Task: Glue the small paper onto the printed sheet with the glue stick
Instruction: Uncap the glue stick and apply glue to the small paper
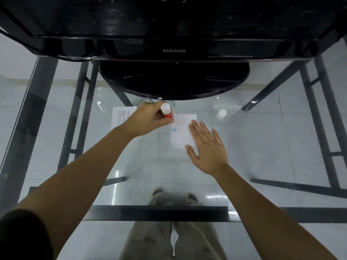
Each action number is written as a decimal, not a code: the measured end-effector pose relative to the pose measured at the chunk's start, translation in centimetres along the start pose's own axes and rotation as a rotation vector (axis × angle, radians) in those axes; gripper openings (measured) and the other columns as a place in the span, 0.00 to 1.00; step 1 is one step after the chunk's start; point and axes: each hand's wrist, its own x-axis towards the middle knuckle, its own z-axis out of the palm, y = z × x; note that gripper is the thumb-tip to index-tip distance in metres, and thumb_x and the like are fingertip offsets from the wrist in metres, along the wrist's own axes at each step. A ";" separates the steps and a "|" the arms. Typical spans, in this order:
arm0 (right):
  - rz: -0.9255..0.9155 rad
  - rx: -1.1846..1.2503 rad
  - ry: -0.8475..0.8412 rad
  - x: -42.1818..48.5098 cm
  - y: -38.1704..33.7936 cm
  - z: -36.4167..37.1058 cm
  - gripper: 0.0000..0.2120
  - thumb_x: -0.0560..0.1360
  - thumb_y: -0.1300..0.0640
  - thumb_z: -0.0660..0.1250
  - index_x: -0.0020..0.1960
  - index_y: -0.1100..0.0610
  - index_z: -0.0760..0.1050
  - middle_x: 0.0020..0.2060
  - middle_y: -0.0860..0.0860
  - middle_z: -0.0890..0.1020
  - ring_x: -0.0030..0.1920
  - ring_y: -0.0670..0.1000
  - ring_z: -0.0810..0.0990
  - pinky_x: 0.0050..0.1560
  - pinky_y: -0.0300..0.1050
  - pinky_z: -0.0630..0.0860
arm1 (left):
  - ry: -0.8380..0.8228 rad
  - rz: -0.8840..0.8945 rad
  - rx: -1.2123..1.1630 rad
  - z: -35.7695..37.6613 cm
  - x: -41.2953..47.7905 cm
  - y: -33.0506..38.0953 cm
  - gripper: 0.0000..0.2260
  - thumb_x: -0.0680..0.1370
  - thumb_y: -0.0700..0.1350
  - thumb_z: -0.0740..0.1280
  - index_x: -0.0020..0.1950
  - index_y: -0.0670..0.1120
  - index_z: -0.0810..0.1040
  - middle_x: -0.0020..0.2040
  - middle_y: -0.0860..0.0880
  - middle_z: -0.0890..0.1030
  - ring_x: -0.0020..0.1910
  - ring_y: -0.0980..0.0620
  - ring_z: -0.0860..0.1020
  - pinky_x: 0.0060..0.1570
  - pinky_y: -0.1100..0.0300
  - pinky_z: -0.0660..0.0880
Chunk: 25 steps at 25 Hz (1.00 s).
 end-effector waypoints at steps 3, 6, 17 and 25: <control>0.003 0.002 -0.009 0.0 0.0 -0.1 0.31 0.77 0.39 0.43 0.75 0.50 0.42 0.76 0.46 0.48 0.75 0.47 0.42 0.73 0.49 0.39 | 0.066 -0.010 -0.037 0.3 -0.7 0.1 0.10 0.71 0.53 0.71 0.48 0.52 0.76 0.42 0.52 0.83 0.41 0.56 0.80 0.43 0.65 0.75; 0.002 0.002 -0.011 0.0 0.0 -0.1 0.31 0.77 0.38 0.43 0.75 0.49 0.42 0.76 0.46 0.47 0.75 0.47 0.42 0.74 0.49 0.40 | -0.062 0.108 -0.134 1.5 -3.3 0.8 0.10 0.70 0.51 0.73 0.48 0.50 0.77 0.41 0.53 0.83 0.39 0.60 0.80 0.41 0.73 0.74; 0.002 0.014 -0.007 0.0 0.0 -0.1 0.31 0.77 0.39 0.43 0.75 0.50 0.43 0.76 0.46 0.48 0.75 0.47 0.43 0.74 0.49 0.40 | -0.030 0.110 -0.074 1.1 -1.0 0.9 0.09 0.71 0.50 0.72 0.48 0.50 0.77 0.41 0.53 0.82 0.39 0.62 0.79 0.42 0.73 0.74; -0.001 0.015 -0.006 0.0 0.0 -0.1 0.30 0.77 0.39 0.44 0.75 0.50 0.42 0.76 0.46 0.48 0.75 0.47 0.42 0.73 0.49 0.39 | -0.074 0.061 -0.041 1.3 0.7 1.2 0.10 0.71 0.48 0.72 0.48 0.47 0.76 0.44 0.49 0.83 0.42 0.54 0.81 0.44 0.63 0.77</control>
